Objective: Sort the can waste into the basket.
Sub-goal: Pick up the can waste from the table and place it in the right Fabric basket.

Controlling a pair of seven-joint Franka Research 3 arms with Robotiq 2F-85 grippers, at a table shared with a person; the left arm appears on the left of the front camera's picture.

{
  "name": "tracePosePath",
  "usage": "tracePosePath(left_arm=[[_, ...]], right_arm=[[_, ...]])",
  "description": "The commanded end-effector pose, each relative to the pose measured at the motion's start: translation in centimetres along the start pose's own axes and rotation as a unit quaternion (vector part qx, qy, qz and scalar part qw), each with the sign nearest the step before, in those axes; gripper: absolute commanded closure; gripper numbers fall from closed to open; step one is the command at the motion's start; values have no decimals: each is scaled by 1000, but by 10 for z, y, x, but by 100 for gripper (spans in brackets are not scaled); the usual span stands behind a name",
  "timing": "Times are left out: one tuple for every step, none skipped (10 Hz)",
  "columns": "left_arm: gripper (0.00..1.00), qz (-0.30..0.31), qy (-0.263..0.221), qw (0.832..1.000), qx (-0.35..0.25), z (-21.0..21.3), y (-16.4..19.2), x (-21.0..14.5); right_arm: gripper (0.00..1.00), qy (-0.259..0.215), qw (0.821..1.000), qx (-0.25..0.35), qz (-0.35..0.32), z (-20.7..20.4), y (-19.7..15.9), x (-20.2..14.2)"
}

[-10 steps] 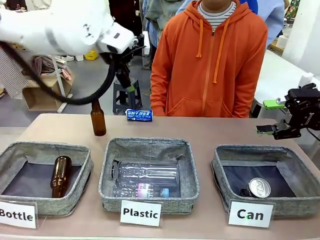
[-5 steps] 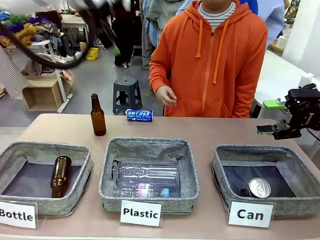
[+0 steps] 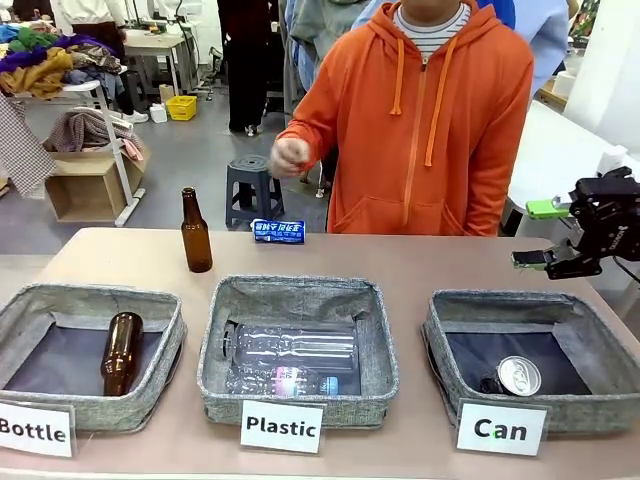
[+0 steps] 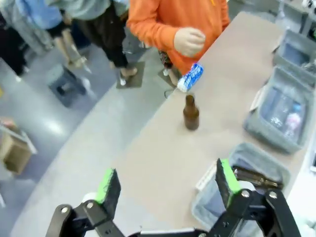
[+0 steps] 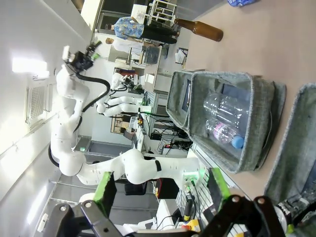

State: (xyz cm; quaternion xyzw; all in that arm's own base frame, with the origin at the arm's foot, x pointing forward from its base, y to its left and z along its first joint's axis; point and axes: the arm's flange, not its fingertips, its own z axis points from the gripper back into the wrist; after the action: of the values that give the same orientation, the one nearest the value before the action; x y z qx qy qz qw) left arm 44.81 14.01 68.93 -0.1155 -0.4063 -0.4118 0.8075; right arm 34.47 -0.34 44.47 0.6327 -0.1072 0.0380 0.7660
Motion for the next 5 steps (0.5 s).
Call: tracePosePath(left_arm=[[0,12,-27,999,-20,-26,-7,-50],[0,31,-43,998,-20,-27,-7,-84],[0,35,-67,997,-28,-30,-6,-104],[0,51,-79,995,-31,-34,-6,-120],[0,55,-84,994,-37,-37,-5,-127]], right_arm=[[0,-3,1000,8,-5,-2,5,1],[0,-3,1000,8,-5,-2,5,1],[0,-3,1000,8,-5,-2,5,1],[0,-3,1000,8,-5,-2,5,1],[0,-3,1000,8,-5,-2,5,1]])
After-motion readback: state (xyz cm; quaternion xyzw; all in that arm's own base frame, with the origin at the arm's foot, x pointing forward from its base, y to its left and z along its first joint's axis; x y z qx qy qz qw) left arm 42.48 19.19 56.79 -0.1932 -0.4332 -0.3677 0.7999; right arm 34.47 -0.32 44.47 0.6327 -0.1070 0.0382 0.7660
